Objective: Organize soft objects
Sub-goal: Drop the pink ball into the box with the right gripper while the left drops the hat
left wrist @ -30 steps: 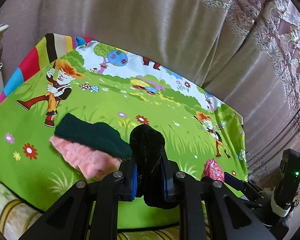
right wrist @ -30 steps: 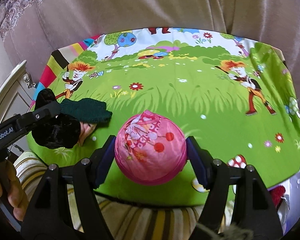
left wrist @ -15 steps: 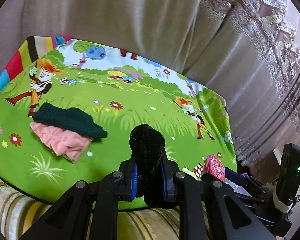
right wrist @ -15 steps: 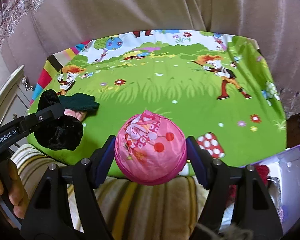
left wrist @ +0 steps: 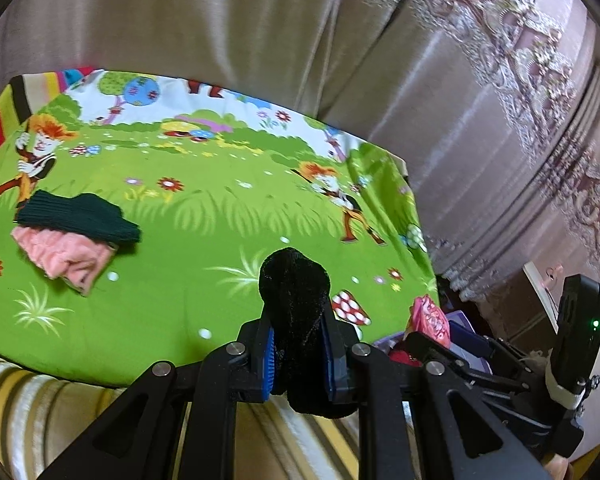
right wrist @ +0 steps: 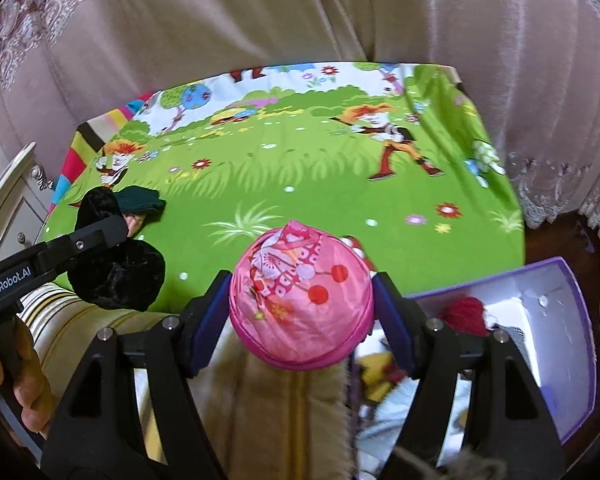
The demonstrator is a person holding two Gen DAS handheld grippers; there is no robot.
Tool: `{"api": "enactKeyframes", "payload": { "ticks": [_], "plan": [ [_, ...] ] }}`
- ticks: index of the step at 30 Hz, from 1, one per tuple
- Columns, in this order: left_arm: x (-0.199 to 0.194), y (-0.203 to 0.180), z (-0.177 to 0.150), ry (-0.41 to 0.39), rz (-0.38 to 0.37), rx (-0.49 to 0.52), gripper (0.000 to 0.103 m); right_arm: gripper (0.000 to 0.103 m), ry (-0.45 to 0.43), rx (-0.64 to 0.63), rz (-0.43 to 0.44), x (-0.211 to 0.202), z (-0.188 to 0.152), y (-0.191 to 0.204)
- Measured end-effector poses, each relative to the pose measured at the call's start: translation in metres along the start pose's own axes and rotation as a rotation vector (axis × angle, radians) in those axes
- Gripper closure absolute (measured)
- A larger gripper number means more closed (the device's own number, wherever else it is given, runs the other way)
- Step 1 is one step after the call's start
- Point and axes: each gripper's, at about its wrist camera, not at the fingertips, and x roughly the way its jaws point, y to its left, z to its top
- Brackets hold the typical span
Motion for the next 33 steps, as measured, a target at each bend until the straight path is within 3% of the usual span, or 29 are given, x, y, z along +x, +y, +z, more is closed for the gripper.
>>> {"api": "enactKeyframes", "payload": {
  "ticks": [17, 32, 33],
  "plan": [
    [0.033, -0.091, -0.03, 0.173, -0.182, 0.127, 0.084, 0.03, -0.045, 0.202, -0.164, -0.055, -0.025, -0.123],
    [0.076, -0.166, -0.04, 0.276, -0.248, 0.268, 0.083, 0.029, -0.057, 0.227, -0.309, -0.066, -0.036, -0.165],
    [0.08, -0.171, -0.041, 0.286, -0.257, 0.272, 0.077, 0.028, -0.054, 0.234, -0.309, -0.065, -0.036, -0.167]
  ]
}}
